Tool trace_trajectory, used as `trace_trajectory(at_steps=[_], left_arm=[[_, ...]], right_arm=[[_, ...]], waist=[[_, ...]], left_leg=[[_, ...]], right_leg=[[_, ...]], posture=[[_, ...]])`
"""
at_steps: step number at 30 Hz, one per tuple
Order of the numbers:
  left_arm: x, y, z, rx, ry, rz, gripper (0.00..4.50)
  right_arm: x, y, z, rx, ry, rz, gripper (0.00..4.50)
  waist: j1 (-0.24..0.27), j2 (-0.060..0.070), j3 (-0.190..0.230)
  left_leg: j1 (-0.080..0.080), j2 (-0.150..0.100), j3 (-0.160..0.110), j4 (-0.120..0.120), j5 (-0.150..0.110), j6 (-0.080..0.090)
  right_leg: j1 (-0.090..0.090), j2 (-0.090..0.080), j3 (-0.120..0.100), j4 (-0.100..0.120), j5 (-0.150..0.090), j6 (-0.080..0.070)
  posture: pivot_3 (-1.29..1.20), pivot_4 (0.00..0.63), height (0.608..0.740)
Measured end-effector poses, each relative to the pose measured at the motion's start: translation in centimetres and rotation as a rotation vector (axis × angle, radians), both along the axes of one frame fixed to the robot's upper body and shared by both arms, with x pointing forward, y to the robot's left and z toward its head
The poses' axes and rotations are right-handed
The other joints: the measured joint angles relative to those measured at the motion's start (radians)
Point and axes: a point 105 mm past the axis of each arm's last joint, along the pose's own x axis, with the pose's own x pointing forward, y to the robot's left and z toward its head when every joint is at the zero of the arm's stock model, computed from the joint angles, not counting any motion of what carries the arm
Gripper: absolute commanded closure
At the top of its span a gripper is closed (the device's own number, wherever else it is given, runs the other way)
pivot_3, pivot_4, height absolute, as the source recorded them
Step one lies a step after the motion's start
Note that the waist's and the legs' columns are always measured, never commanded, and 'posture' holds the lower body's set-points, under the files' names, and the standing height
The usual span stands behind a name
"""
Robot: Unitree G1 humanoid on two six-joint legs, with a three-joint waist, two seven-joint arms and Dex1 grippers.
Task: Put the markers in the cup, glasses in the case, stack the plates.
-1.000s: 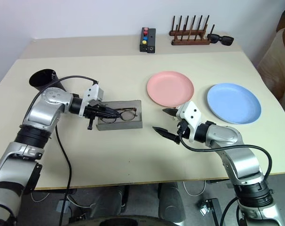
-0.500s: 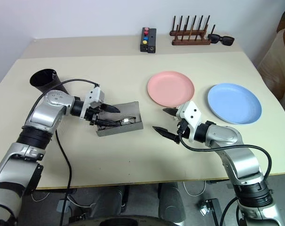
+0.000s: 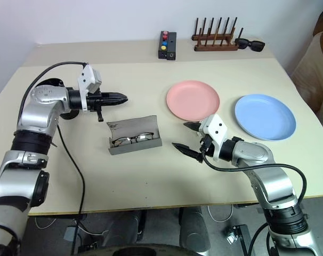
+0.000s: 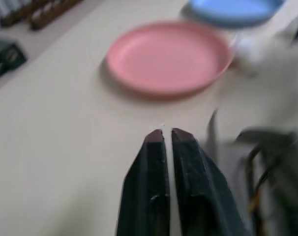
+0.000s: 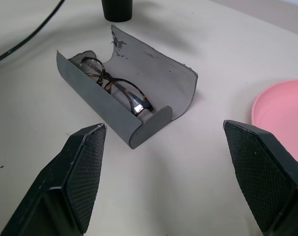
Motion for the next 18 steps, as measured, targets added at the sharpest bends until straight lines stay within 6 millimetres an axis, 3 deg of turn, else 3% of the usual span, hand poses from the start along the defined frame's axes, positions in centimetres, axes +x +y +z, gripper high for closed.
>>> trace_trajectory(at_steps=[6, 12, 18], left_arm=[[-1.4, 0.3, -4.6, 0.148, 0.065, -0.029, 4.4], [-3.6, -1.3, -4.1, 0.108, 0.102, -0.148, 4.4], [-5.8, -1.8, -5.1, 0.096, 0.173, -0.213, 4.4]], right_arm=[[0.0, 0.0, 0.0, 0.0, 0.0, 0.001, 0.6], [0.0, 0.0, 0.0, 0.0, 0.0, 0.002, 0.6], [0.0, 0.0, 0.0, 0.0, 0.0, 0.002, 0.6]], waist=[[0.001, 0.0, 0.0], [0.0, 0.0, 0.0], [-0.003, 0.0, 0.0]], left_leg=[[0.0, 0.0, 0.0, 0.0, 0.0, 0.0], [0.0, 0.0, 0.0, 0.0, 0.0, 0.0], [0.0, 0.0, 0.0, 0.0, 0.0, 0.0]], right_leg=[[0.0, 0.0, 0.0, 0.0, 0.0, 0.0], [0.0, 0.0, 0.0, 0.0, 0.0, 0.0], [0.0, 0.0, 0.0, 0.0, 0.0, 0.0]], posture=[[0.0, 0.15, 0.734], [0.0, 0.15, 0.734], [0.0, 0.15, 0.734]])
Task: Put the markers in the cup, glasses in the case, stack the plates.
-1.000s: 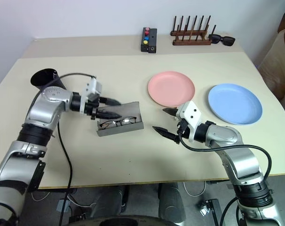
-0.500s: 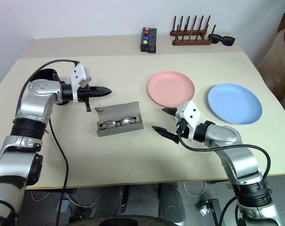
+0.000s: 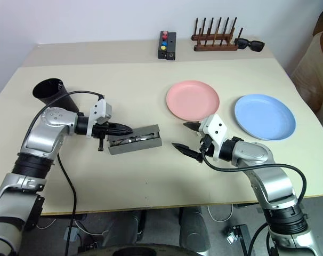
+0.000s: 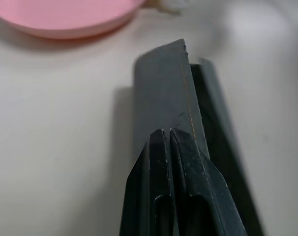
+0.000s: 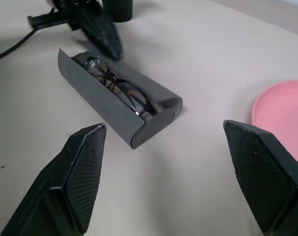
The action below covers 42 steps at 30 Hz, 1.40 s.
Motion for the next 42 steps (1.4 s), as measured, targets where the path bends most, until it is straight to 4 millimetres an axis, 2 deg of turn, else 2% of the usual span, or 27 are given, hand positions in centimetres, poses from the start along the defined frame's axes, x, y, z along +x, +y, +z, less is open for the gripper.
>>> trace_trajectory(at_steps=[6, 13, 17, 22, 28, 32, 37, 39, 42], left_arm=[[-1.3, -0.4, -0.9, 0.029, 0.018, -0.039, 4.4], [-1.3, -0.4, -1.3, 0.011, 0.002, -0.014, 4.4], [-0.9, -0.7, -0.4, -0.092, 0.021, 0.037, 4.4], [-0.5, 0.3, 1.8, -0.184, -0.011, 0.09, 4.4], [-1.0, 2.0, 3.5, -0.181, -0.061, 0.125, 4.4], [-2.5, 2.5, 2.4, -0.143, -0.033, 0.125, 4.4], [-3.5, 1.9, 1.9, -0.158, -0.014, 0.138, 4.4], [-3.8, 1.6, 1.7, -0.165, -0.011, 0.149, 4.4], [-4.4, 1.0, 1.4, -0.185, 0.012, 0.149, 4.4]], right_arm=[[0.0, 0.1, 0.1, 0.0, -0.003, 0.003, 0.6], [0.0, 0.2, 0.0, -0.002, -0.001, 0.009, 0.6], [0.1, 0.3, 0.4, -0.003, -0.014, 0.012, 0.6], [0.4, 0.1, 0.4, -0.02, -0.03, -0.006, 0.6], [3.3, -1.2, 1.1, -0.08, -0.117, -0.135, 0.6], [5.3, -2.0, 1.0, -0.17, -0.167, -0.206, 0.6], [6.8, -0.9, 0.0, -0.289, -0.204, -0.194, 0.6], [7.5, 0.0, -0.8, -0.351, -0.225, -0.183, 0.6], [8.3, 0.1, -2.3, -0.443, -0.233, -0.193, 0.6]], waist=[[0.004, 0.0, 0.0], [0.005, 0.001, -0.001], [0.005, 0.0, 0.0], [0.001, 0.001, 0.0], [0.0, 0.001, 0.0], [0.0, 0.001, 0.0], [0.001, 0.001, 0.0], [-0.001, 0.001, 0.0], [-0.001, 0.001, 0.0]], left_leg=[[0.0, 0.0, 0.0, 0.0, 0.0, 0.0], [0.0, 0.0, 0.0, 0.0, 0.0, 0.0], [0.0, 0.0, 0.0, 0.001, 0.0, 0.0], [0.0, 0.0, 0.0, 0.0, 0.0, 0.0], [0.0, 0.0, 0.0, 0.0, 0.0, 0.0], [0.0, 0.0, 0.0, -0.001, 0.0, 0.0], [0.0, 0.0, 0.0, 0.0, 0.0, 0.0], [0.0, 0.0, 0.0, -0.001, 0.0, 0.0], [0.0, 0.0, 0.0, -0.001, 0.0, 0.0]], right_leg=[[0.0, 0.0, 0.0, 0.0, 0.0, 0.0], [0.001, 0.0, 0.0, 0.0, 0.0, 0.0], [0.001, 0.0, 0.0, 0.0, 0.0, 0.0], [0.0, 0.0, 0.0, 0.0, 0.0, 0.0], [0.0, 0.0, 0.0, 0.0, 0.0, 0.0], [-0.001, 0.0, 0.0, -0.001, 0.0, 0.0], [-0.001, 0.0, 0.0, -0.001, -0.001, -0.003], [-0.001, 0.0, 0.0, -0.001, -0.001, -0.003], [-0.001, 0.0, 0.0, -0.002, -0.001, -0.002]], posture=[[0.0, 0.15, 0.734], [0.0, 0.15, 0.734], [0.0, 0.15, 0.734], [0.0, 0.15, 0.734], [0.0, 0.15, 0.734], [0.0, 0.15, 0.734], [0.0, 0.15, 0.734], [0.0, 0.15, 0.734], [0.0, 0.15, 0.734]])
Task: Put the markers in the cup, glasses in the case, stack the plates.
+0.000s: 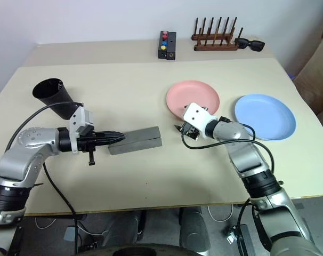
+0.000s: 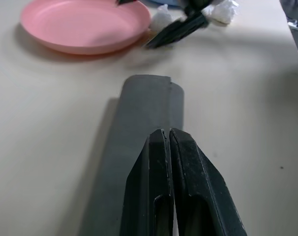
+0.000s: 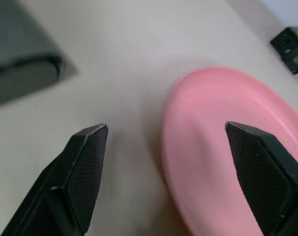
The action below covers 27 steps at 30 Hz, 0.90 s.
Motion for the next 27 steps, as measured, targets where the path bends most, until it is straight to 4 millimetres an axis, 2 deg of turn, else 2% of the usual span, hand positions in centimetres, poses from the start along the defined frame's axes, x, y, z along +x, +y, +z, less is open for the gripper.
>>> trace_trajectory(at_steps=[2, 4, 9, 16, 19, 21, 24, 27], left_arm=[[-0.7, -0.7, -0.1, -0.028, 0.019, -0.017, 4.44], [-1.3, -1.4, -0.1, -0.068, 0.038, -0.037, 4.44], [-2.1, -2.5, 0.2, -0.135, 0.069, -0.058, 4.44], [-2.1, -2.7, 0.2, -0.161, 0.093, -0.038, 4.44], [-1.8, -2.9, 0.9, -0.17, 0.077, -0.037, 4.44], [-1.6, -3.1, 1.2, -0.174, 0.065, -0.034, 4.44], [-1.4, -3.4, 1.5, -0.181, 0.053, -0.028, 4.44], [-1.2, -3.5, 1.7, -0.185, 0.045, -0.021, 4.44]], right_arm=[[0.4, -0.3, -0.9, -0.048, -0.001, -0.02, 1.14], [0.9, -0.3, -1.0, -0.083, -0.025, -0.028, 1.9], [1.3, -0.9, -1.4, -0.123, -0.044, -0.051, 4.43], [1.0, -0.5, -1.2, -0.136, -0.066, -0.038, 4.47], [0.6, -0.2, -0.7, -0.142, -0.095, -0.011, 4.47], [0.3, -0.1, 0.4, -0.153, -0.143, 0.015, 4.47], [-0.2, -0.6, 3.5, -0.127, -0.225, 0.028, 4.47], [-0.7, -2.3, 6.6, -0.094, -0.278, -0.006, 4.47]], waist=[[0.001, 0.0, 0.0], [0.001, 0.0, 0.0], [0.001, 0.0, 0.0], [0.0, 0.0, 0.0], [0.001, 0.0, 0.0], [0.002, 0.0, 0.0], [0.002, 0.0, 0.0], [0.005, 0.0, 0.0]], left_leg=[[0.0, 0.0, 0.0, 0.0, 0.0, 0.0], [0.0, 0.0, 0.0, 0.001, 0.0, 0.0], [0.0, 0.0, 0.0, 0.0, 0.0, 0.0], [0.0, 0.0, 0.0, 0.0, 0.0, 0.0], [0.0, 0.0, 0.0, 0.001, 0.0, 0.0], [0.0, 0.0, 0.0, 0.001, 0.0, 0.0], [0.0, 0.0, 0.0, 0.0, 0.0, 0.0], [0.0, 0.0, 0.0, 0.0, 0.0, 0.0]], right_leg=[[0.0, 0.0, 0.0, 0.0, 0.0, 0.0], [0.0, 0.0, 0.0, 0.0, 0.0, 0.0], [0.0, 0.0, 0.0, 0.0, 0.0, -0.001], [0.0, 0.0, 0.0, 0.0, 0.0, -0.001], [0.0, 0.0, 0.0, 0.0, 0.0, -0.001], [0.0, 0.0, 0.0, 0.0, 0.0, -0.001], [0.0, 0.0, 0.0, 0.0, 0.0, 0.0], [0.001, 0.0, 0.0, 0.0, 0.0, -0.001]], posture=[[0.0, 0.15, 0.734], [0.0, 0.15, 0.734], [0.0, 0.15, 0.734], [0.0, 0.15, 0.734], [0.0, 0.15, 0.734], [0.0, 0.15, 0.734], [0.0, 0.15, 0.734], [0.0, 0.15, 0.734]])
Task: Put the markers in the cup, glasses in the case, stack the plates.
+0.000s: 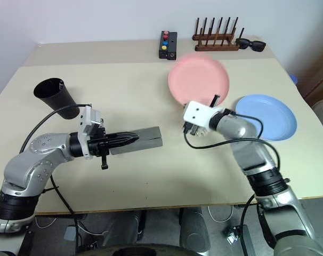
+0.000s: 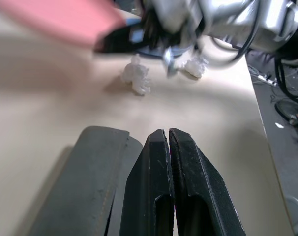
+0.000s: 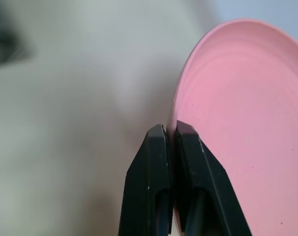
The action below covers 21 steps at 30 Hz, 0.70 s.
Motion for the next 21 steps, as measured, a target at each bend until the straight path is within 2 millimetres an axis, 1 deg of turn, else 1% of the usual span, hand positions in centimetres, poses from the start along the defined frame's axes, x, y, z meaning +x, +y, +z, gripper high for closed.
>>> trace_trajectory(at_steps=[1, 2, 3, 5, 7, 8, 10, 11, 12, 14, 17, 20, 21], left_arm=[[0.0, 0.0, 0.0, -0.002, 0.0, 0.001, 4.44], [0.0, -0.1, 0.0, -0.005, 0.0, 0.0, 4.44], [0.1, -0.1, 0.0, -0.006, 0.001, 0.0, 4.44], [0.1, -0.2, 0.0, -0.01, 0.002, -0.002, 4.44], [0.1, -0.7, 0.1, -0.016, 0.001, -0.019, 4.44], [0.1, -1.0, 0.2, -0.018, -0.002, -0.034, 4.44], [0.2, -1.2, 0.1, -0.02, 0.007, -0.042, 4.44], [0.3, -1.2, 0.0, -0.024, 0.016, -0.042, 4.44], [0.3, -1.2, -0.1, -0.028, 0.022, -0.044, 4.44], [0.4, -1.4, -0.1, -0.032, 0.02, -0.055, 4.44], [0.6, -1.4, -0.3, -0.04, 0.022, -0.062, 4.44], [0.7, -1.0, -0.9, -0.044, 0.032, -0.057, 4.44], [0.6, -1.0, -1.0, -0.046, 0.037, -0.058, 4.44]], right_arm=[[-0.2, -1.3, 1.0, -0.001, -0.013, -0.032, 4.47], [-0.5, -2.7, 1.6, -0.018, -0.017, -0.066, 4.47], [-0.7, -4.2, 1.7, -0.043, -0.008, -0.104, 4.47], [-1.3, -6.8, 1.2, -0.065, 0.029, -0.178, 4.47], [-2.0, -8.9, 0.0, -0.069, 0.081, -0.238, 4.47], [-2.6, -10.5, -1.2, -0.077, 0.124, -0.283, 4.47], [-3.3, -12.7, -2.8, -0.072, 0.188, -0.353, 4.47], [-3.7, -13.4, -3.6, -0.067, 0.217, -0.378, 4.47], [-3.9, -13.8, -4.1, -0.064, 0.235, -0.392, 4.47], [-4.0, -14.2, -4.5, -0.06, 0.245, -0.403, 4.47], [-4.0, -14.9, -5.1, -0.064, 0.249, -0.434, 4.47], [-4.0, -15.2, -5.5, -0.049, 0.255, -0.456, 3.55], [-4.0, -15.3, -5.5, -0.048, 0.253, -0.458, 3.15]], waist=[[0.003, 0.0, 0.0], [0.005, 0.0, 0.0], [0.007, 0.0, 0.0], [0.003, 0.0, 0.0], [0.002, 0.0, 0.0], [0.002, 0.0, 0.0], [0.002, 0.0, 0.0], [-0.002, 0.0, 0.0], [-0.008, 0.001, 0.0], [-0.011, 0.002, 0.0], [-0.003, 0.002, 0.0], [0.0, 0.002, 0.0], [0.0, 0.002, 0.0]], left_leg=[[0.0, 0.0, 0.0, 0.0, 0.0, 0.0], [0.0, 0.0, 0.0, 0.0, 0.0, 0.0], [0.0, 0.0, 0.0, 0.0, 0.0, 0.0], [0.0, 0.0, 0.0, 0.0, 0.0, 0.0], [0.0, 0.0, 0.0, 0.0, 0.0, 0.0], [0.0, 0.0, 0.0, 0.0, 0.0, 0.0], [0.0, 0.0, 0.001, 0.0, 0.0, 0.0], [0.001, 0.0, 0.001, 0.0, 0.0, 0.0], [0.001, 0.0, 0.002, 0.0, 0.0, 0.0], [0.002, 0.0, 0.002, 0.0, 0.0, 0.0], [0.002, 0.0, 0.002, 0.0, 0.0, 0.0], [0.001, 0.0, 0.002, 0.0, 0.0, 0.001], [0.001, 0.0, 0.002, 0.0, 0.0, 0.001]], right_leg=[[0.0, 0.0, 0.0, 0.0, 0.0, 0.0], [0.001, 0.0, 0.0, -0.001, 0.0, 0.0], [0.002, 0.0, -0.001, -0.003, 0.0, -0.001], [0.003, 0.0, -0.001, -0.006, 0.0, -0.001], [0.004, 0.0, 0.0, -0.006, 0.0, -0.001], [0.004, 0.0, 0.0, -0.006, 0.0, -0.001], [0.004, 0.0, 0.0, -0.006, 0.0, -0.001], [0.004, 0.0, 0.0, -0.006, 0.0, -0.002], [0.004, 0.0, 0.0, -0.006, 0.0, -0.002], [0.004, 0.0, 0.0, -0.006, 0.0, -0.002], [0.005, 0.0, 0.0, -0.006, 0.0, -0.002], [0.005, -0.001, 0.0, -0.007, 0.0, -0.002], [0.005, -0.001, 0.0, -0.008, 0.0, -0.002]], posture=[[0.0, 0.15, 0.734], [0.0, 0.15, 0.734], [0.0, 0.15, 0.734], [0.0, 0.15, 0.734], [0.0, 0.15, 0.734], [0.0, 0.15, 0.734], [0.0, 0.15, 0.734], [0.0, 0.15, 0.734], [0.0, 0.15, 0.734], [0.0, 0.15, 0.734], [0.0, 0.15, 0.734], [0.0, 0.15, 0.734], [0.0, 0.15, 0.734]])
